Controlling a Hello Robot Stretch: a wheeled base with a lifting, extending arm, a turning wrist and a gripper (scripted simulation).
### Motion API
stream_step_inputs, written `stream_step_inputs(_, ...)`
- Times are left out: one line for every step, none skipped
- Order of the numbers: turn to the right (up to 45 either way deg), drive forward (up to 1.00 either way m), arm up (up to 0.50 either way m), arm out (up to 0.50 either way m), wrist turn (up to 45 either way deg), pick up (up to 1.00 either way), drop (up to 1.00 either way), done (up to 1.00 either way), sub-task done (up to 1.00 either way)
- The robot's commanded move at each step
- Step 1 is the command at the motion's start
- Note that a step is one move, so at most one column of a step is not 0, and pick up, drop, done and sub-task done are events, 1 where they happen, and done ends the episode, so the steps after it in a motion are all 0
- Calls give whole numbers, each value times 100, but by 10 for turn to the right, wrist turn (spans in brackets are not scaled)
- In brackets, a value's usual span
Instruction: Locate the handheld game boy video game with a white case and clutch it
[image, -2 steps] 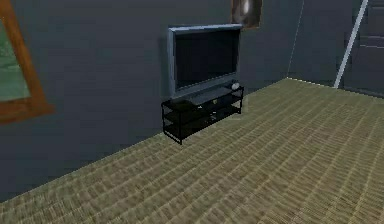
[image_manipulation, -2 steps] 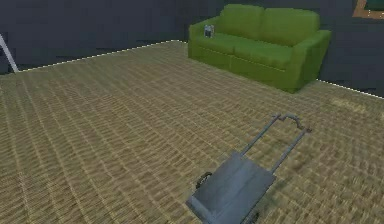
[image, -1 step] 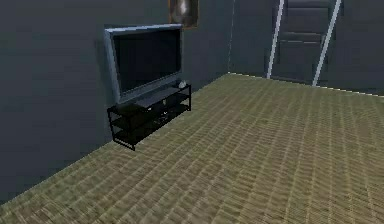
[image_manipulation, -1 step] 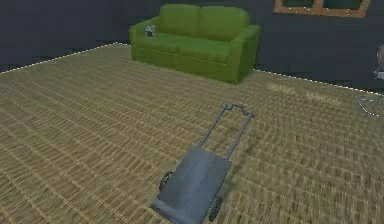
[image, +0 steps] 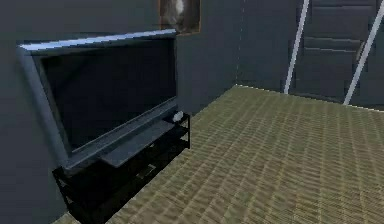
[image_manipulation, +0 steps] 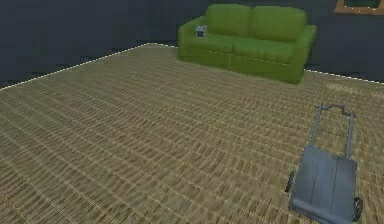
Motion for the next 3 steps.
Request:
stream_step_inputs(0,100,0,0,0,0,0,0,0)
stream_step_inputs(-450,0,0,0,0,0,0,0,0)
stream_step_inputs(-450,0,0,0,0,0,0,0,0)
